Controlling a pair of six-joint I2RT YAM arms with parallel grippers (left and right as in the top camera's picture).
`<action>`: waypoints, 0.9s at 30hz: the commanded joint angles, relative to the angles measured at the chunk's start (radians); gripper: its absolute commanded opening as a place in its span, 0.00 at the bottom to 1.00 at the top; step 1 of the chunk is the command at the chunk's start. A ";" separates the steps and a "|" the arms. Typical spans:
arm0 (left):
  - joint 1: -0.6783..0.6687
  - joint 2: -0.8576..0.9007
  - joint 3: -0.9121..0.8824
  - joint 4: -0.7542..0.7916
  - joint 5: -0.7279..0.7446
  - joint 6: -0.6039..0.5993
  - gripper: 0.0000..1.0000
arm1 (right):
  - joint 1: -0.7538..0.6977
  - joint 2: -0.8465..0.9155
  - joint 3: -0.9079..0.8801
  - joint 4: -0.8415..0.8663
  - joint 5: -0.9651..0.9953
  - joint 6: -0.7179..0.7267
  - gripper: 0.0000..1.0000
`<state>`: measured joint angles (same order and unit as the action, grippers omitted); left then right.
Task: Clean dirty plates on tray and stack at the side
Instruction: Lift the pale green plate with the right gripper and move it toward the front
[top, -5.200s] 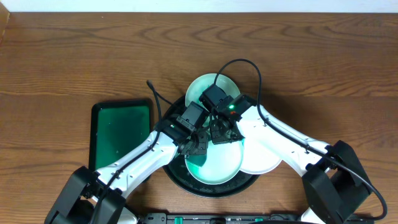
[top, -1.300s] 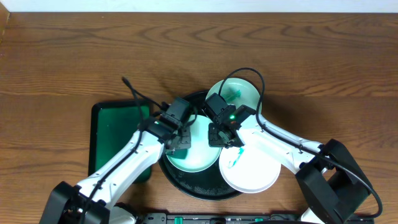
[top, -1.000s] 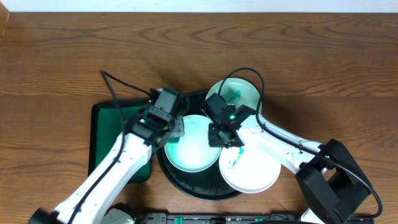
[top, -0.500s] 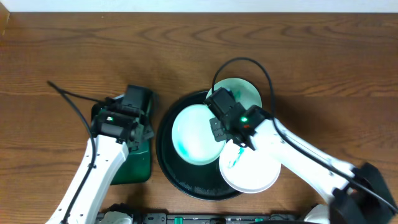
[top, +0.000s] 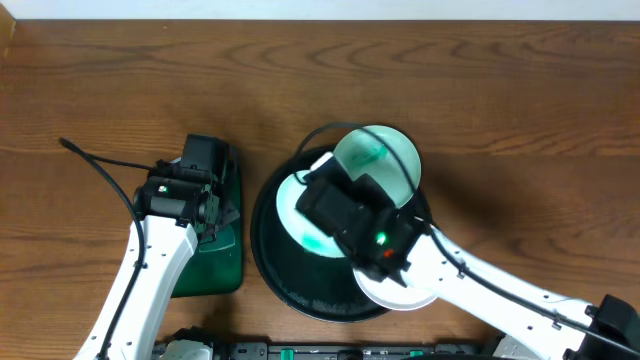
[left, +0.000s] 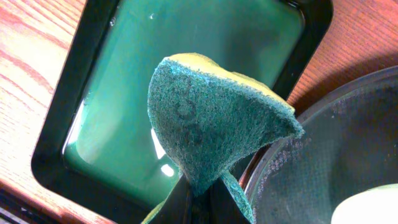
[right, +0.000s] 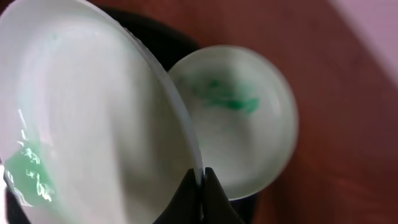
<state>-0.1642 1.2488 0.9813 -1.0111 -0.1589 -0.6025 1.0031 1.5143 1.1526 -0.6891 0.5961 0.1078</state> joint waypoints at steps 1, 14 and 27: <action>0.006 0.001 0.016 -0.005 0.010 0.007 0.07 | 0.051 -0.013 0.018 0.007 0.263 -0.089 0.01; 0.006 0.027 0.016 -0.002 0.014 0.006 0.07 | 0.257 -0.013 0.018 0.210 0.734 -0.519 0.01; 0.006 0.027 0.016 -0.006 0.014 0.006 0.07 | 0.331 -0.013 0.018 0.346 0.822 -0.666 0.01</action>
<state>-0.1642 1.2720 0.9813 -1.0142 -0.1371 -0.6025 1.3273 1.5143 1.1549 -0.3462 1.3663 -0.5323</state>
